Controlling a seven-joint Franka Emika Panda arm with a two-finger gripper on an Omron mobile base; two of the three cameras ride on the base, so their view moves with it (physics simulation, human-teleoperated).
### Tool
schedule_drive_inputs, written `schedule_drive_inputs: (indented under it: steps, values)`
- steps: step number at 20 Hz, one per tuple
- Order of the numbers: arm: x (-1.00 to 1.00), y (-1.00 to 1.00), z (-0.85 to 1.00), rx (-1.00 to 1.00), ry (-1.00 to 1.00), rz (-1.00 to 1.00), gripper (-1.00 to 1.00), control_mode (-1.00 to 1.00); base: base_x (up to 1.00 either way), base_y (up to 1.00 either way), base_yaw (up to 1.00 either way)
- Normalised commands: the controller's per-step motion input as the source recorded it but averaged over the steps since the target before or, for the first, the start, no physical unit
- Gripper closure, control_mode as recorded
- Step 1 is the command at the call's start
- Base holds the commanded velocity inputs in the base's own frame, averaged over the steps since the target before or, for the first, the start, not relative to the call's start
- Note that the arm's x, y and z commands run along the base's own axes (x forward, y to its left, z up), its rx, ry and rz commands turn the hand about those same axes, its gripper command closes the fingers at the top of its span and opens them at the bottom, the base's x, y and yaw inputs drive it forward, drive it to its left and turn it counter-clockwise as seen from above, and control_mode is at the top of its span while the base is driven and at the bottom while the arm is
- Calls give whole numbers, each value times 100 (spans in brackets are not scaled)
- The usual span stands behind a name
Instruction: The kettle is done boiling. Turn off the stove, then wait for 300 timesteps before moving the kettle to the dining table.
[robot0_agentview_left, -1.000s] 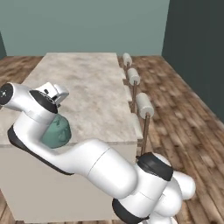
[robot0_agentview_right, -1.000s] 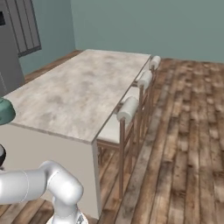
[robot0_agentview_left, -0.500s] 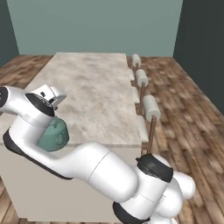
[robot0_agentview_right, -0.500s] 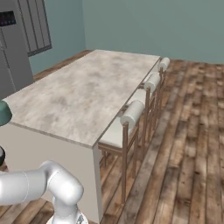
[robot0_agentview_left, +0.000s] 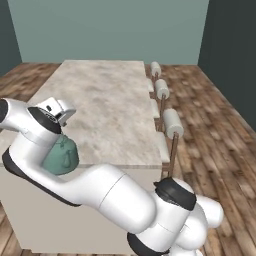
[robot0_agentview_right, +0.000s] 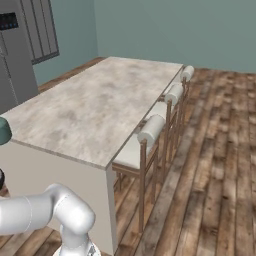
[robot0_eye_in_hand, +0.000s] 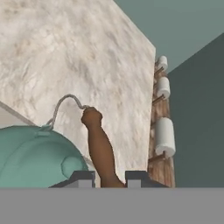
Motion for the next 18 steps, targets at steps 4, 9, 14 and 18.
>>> schedule_drive_inputs:
  steps: [4,9,14,18]
  values:
    - [0,-22,0,0,-3,-3,100,-100,0,0,0]
    - [1,-26,0,0,-5,-4,100,-100,0,0,0]
    - [1,-35,0,0,-4,-7,100,-100,0,0,0]
    - [1,-37,0,0,-3,-10,100,-100,0,0,0]
